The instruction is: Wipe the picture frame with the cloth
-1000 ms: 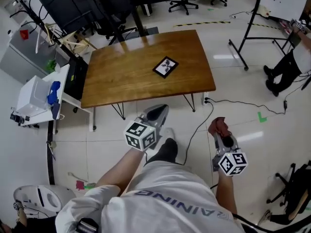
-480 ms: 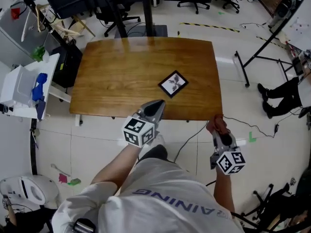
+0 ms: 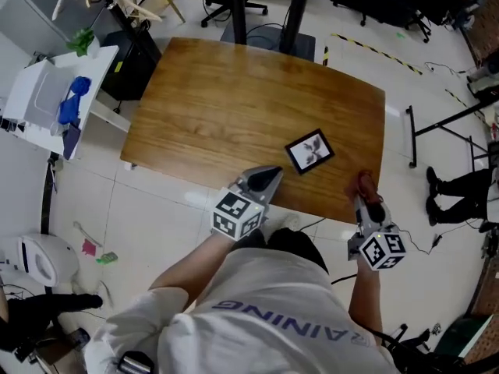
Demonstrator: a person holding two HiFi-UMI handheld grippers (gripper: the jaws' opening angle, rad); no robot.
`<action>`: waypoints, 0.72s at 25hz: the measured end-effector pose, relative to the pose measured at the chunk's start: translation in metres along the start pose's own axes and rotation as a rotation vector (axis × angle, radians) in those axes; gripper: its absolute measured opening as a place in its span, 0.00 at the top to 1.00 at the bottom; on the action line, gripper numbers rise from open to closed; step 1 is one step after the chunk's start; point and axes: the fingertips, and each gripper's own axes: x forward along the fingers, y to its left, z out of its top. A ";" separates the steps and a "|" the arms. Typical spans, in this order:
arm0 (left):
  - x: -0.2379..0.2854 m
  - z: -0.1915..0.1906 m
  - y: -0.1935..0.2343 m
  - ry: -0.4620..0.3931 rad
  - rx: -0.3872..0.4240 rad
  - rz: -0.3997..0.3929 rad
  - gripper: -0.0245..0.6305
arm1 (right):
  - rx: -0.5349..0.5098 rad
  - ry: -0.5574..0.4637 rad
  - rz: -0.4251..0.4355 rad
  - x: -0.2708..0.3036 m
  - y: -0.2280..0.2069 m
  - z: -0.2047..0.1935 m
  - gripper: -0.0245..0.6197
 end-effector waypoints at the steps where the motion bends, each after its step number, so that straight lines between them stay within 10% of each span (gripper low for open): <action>1: 0.002 0.001 0.004 -0.004 -0.006 0.009 0.95 | -0.004 0.005 0.013 0.010 -0.002 0.004 0.78; 18: 0.081 -0.077 0.054 0.153 -0.108 0.327 0.95 | -0.046 0.163 0.189 0.135 -0.089 -0.006 0.78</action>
